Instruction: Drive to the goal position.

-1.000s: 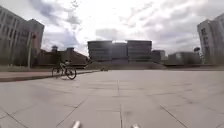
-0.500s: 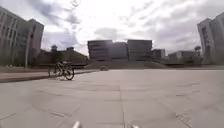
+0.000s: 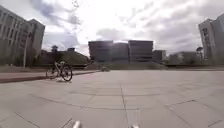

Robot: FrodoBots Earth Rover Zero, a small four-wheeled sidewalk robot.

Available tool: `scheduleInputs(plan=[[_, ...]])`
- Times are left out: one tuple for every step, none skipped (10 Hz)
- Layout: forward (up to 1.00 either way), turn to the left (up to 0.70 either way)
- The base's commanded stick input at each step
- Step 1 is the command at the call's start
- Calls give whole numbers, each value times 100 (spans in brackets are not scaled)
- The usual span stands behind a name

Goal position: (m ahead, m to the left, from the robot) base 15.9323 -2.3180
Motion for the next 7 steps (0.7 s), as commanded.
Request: scheduleInputs(plan=[[70, 0], [70, 0], [70, 0], [70, 0], [70, 0], [70, 0], [70, 0]])
